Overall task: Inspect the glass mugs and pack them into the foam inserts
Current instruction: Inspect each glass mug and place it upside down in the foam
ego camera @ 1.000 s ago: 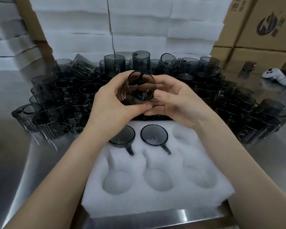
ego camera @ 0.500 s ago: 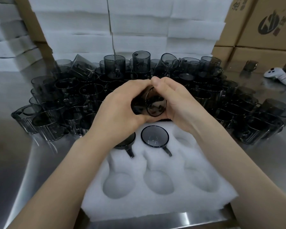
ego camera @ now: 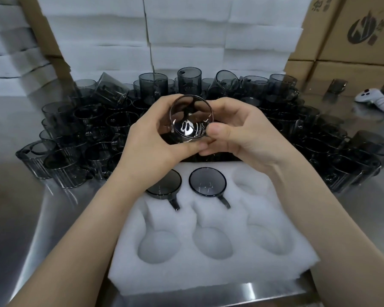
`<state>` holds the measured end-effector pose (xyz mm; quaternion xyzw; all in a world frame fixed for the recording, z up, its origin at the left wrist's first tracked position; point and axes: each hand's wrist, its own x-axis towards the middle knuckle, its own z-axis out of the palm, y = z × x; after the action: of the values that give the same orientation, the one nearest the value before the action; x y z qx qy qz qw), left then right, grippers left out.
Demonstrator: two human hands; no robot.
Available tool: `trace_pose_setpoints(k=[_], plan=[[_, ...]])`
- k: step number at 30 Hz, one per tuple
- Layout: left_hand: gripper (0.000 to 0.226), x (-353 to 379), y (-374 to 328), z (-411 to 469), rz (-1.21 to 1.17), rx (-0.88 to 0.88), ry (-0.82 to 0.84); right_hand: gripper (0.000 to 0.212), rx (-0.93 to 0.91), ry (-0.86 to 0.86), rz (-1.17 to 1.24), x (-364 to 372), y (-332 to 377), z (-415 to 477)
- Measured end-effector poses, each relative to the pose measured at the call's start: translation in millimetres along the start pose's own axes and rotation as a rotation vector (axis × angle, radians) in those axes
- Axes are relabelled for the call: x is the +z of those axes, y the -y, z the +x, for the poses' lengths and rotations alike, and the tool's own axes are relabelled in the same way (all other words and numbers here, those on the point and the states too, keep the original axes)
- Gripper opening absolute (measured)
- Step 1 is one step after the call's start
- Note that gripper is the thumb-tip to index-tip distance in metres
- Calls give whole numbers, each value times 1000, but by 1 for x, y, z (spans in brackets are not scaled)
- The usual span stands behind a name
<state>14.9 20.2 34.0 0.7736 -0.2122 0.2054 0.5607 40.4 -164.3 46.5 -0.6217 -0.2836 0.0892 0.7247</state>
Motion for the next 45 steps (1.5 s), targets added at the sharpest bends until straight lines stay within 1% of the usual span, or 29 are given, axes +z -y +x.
trace_pose_setpoints(k=[1,4,6,9,11,13,14,15,18,19,21,23,26,31,35,37,40,43,45], plan=[[64,0,1,0,-25,13,6,26,-7,5,36,0,0,0],[61,0,2,-2,-78,75,12,37,15,-9,105,1,-1,3],[61,-1,1,-2,-133,115,11,39,46,18,127,0,-1,5],[59,-2,1,-2,-239,130,42,46,103,166,117,2,-5,6],[61,-2,1,-2,-284,104,62,52,122,273,142,4,-7,6],[73,-2,2,-1,-265,70,43,59,101,308,176,3,-6,5],[82,-2,2,-1,-237,65,26,61,85,299,187,2,-6,4],[87,-2,2,0,-210,68,11,60,72,274,190,2,-5,3],[78,-1,3,-1,-139,95,-28,38,54,132,179,4,-5,2],[77,-1,3,-1,-103,100,-42,35,47,76,171,5,-5,2],[73,-1,3,0,-12,105,-50,41,28,-8,131,5,-5,3],[69,-1,4,0,28,94,-48,45,18,-32,74,5,-6,3],[66,-2,4,0,37,73,-33,44,7,-35,20,5,-6,3],[65,1,7,-2,216,125,15,34,18,-117,-104,7,-9,2],[68,3,4,-3,264,136,10,19,10,-221,-161,12,-9,4],[68,3,3,-4,267,136,6,15,-13,-246,-139,13,-8,5],[68,3,2,-3,230,137,-10,20,-28,-234,-8,10,-10,6],[66,3,1,-3,152,133,-38,10,10,-151,180,6,-11,6],[62,2,1,-3,98,127,-68,18,34,-43,300,3,-10,6]])
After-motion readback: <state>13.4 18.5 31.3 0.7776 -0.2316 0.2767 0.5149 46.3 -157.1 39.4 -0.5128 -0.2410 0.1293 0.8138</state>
